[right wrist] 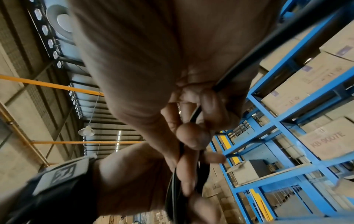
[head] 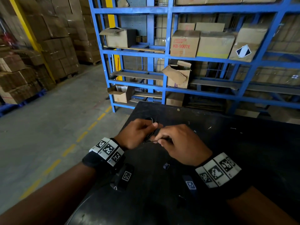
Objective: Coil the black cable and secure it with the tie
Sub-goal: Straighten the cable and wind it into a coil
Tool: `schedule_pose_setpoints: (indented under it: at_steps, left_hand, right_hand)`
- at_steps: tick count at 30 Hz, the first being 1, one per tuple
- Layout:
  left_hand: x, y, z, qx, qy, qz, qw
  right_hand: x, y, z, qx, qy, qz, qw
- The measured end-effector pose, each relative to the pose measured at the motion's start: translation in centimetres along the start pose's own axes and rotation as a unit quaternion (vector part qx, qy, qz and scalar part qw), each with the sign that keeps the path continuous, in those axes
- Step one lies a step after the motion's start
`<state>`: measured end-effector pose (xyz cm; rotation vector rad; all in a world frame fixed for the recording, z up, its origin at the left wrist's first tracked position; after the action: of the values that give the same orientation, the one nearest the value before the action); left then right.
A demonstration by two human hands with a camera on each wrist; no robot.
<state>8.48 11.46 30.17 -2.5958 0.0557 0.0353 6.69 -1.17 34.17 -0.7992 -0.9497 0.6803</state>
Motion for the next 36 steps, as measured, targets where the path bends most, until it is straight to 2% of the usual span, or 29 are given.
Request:
schedule_pose_setpoints:
  at_steps: [4, 7, 11, 18, 22, 25, 27, 30, 31, 32, 36]
  left_hand:
    - [-0.4, 2.2, 1.0, -0.003, -0.056, 0.106, 0.993]
    - [-0.6, 3.1, 1.2, -0.066, -0.085, 0.165, 0.980]
    - [-1.2, 3.7, 1.2, -0.130, -0.112, 0.213, 0.962]
    - [-2.2, 3.8, 0.0, -0.329, -0.111, 0.282, 0.895]
    - [-2.1, 3.8, -0.6, -0.412, -0.097, 0.274, 0.864]
    - [-1.7, 3.6, -0.5, -0.450, -0.093, 0.243, 0.854]
    - [-1.3, 3.4, -0.3, -0.490, -0.085, 0.225, 0.838]
    - [-0.7, 3.1, -0.3, -0.538, -0.053, 0.200, 0.818]
    - [-0.5, 3.0, -0.2, -0.548, -0.043, 0.192, 0.813]
    - [-0.3, 3.1, -0.2, -0.558, -0.034, 0.186, 0.808]
    - [-0.1, 3.8, 0.2, -0.588, -0.011, 0.164, 0.792]
  right_hand:
    - [0.4, -1.2, -0.7, 0.011, -0.023, -0.006, 1.000]
    - [0.1, -2.4, -2.0, 0.026, -0.026, -0.055, 0.998]
    - [-0.4, -3.8, -4.1, 0.049, -0.023, -0.112, 0.992]
    - [-1.6, -3.1, -4.9, -0.011, -0.042, -0.165, 0.985]
    - [-1.9, -1.5, -4.5, 0.023, -0.022, -0.186, 0.982]
    - [-2.1, -0.3, -5.5, 0.178, 0.036, -0.215, 0.960]
    - [-2.3, 0.9, -5.7, 0.282, 0.066, -0.229, 0.929]
    - [-2.5, 3.7, -5.3, 0.456, 0.124, -0.221, 0.853]
    - [-2.5, 4.2, -5.0, 0.483, 0.132, -0.223, 0.837]
    - [-2.5, 4.5, -4.8, 0.483, 0.128, -0.230, 0.835]
    - [-2.8, 4.2, -5.2, 0.406, 0.117, -0.286, 0.860]
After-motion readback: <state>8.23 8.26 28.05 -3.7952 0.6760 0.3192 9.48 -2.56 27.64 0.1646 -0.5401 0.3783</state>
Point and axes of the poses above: each hand's wrist, its own x-axis towards the middle knuckle, its own y-axis out of the palm, z = x × y, the point moved 9 cm from there along x, towards the middle knuckle, and after that the axes turned 12 degrees about -y, right-handed, at the moved point
